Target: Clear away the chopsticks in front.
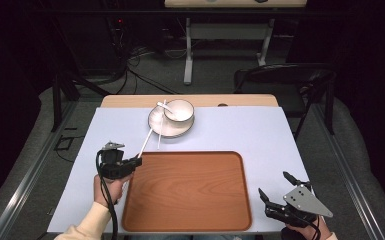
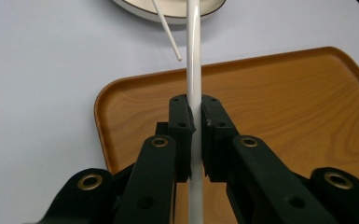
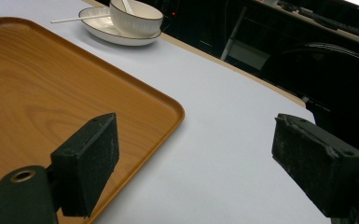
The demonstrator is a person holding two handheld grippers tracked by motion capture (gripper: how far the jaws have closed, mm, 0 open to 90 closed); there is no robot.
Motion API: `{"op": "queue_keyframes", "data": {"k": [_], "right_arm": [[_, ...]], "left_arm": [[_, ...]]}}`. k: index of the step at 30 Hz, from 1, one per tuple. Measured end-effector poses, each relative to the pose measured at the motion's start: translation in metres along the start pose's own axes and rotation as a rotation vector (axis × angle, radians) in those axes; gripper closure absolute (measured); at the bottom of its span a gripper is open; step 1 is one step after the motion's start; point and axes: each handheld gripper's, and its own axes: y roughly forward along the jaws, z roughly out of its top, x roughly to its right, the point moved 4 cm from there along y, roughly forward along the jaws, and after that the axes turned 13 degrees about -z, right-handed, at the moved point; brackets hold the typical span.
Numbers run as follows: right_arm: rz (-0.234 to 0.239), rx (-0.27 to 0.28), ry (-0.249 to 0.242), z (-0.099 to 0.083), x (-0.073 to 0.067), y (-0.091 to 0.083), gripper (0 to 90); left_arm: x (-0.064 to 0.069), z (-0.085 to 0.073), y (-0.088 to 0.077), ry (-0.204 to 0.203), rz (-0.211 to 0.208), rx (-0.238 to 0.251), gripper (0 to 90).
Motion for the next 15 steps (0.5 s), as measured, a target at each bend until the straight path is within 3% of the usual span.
{"op": "queue_keyframes", "data": {"k": [5, 9, 15], "right_arm": [[0.005, 0.005, -0.003, 0.001, -0.001, 0.001, 14.3], [0.012, 0.007, -0.005, 0.002, -0.002, 0.003, 14.3], [0.017, 0.009, -0.006, 0.002, -0.002, 0.003, 14.3]], "left_arm": [[0.0, -0.012, 0.002, -0.021, 0.006, -0.005, 84.1], [0.001, -0.029, 0.011, -0.046, 0.003, -0.048, 84.2], [0.0, -0.037, 0.014, -0.061, 0.021, -0.08, 84.1]]}}
